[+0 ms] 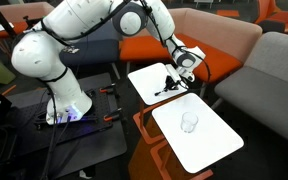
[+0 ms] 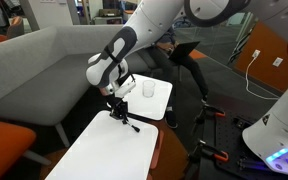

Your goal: Take the marker out of the glass and put it on the table on the left

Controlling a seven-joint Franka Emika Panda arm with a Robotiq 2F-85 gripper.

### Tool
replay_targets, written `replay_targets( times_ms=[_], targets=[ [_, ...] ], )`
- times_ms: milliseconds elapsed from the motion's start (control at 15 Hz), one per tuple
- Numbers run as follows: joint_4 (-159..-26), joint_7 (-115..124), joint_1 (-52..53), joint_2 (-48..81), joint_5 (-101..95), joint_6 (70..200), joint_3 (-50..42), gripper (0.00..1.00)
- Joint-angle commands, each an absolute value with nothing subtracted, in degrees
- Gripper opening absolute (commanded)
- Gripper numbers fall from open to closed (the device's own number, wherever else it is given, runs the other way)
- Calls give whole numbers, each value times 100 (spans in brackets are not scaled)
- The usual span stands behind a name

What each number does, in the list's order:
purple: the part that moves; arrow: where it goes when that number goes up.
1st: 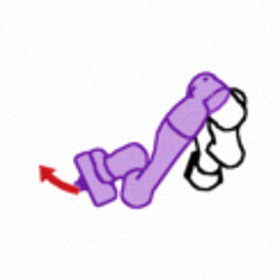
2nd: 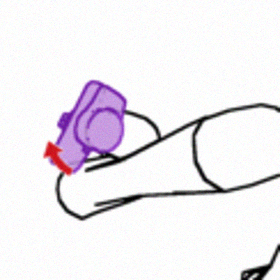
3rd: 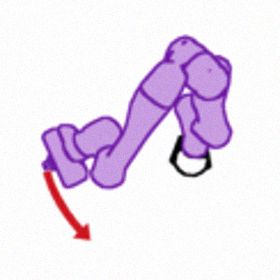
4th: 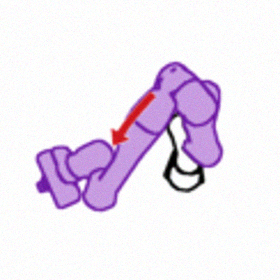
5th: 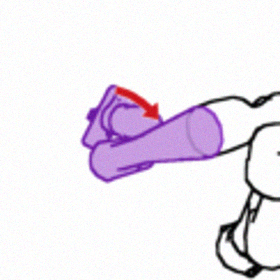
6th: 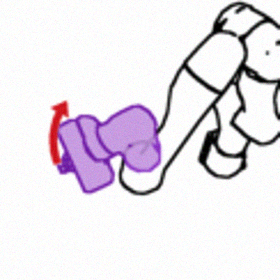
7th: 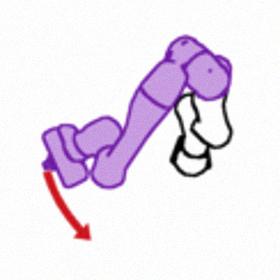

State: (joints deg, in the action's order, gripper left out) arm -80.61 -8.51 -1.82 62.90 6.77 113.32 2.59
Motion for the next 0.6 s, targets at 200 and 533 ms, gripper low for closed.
replay_targets(
  times_ms=[200, 533],
  targets=[
    [-7847, -1038, -71, 6332, 457, 11067, 376, 45],
    [-8275, -1697, -223, 5630, 418, 11683, 464, 82]
  ],
)
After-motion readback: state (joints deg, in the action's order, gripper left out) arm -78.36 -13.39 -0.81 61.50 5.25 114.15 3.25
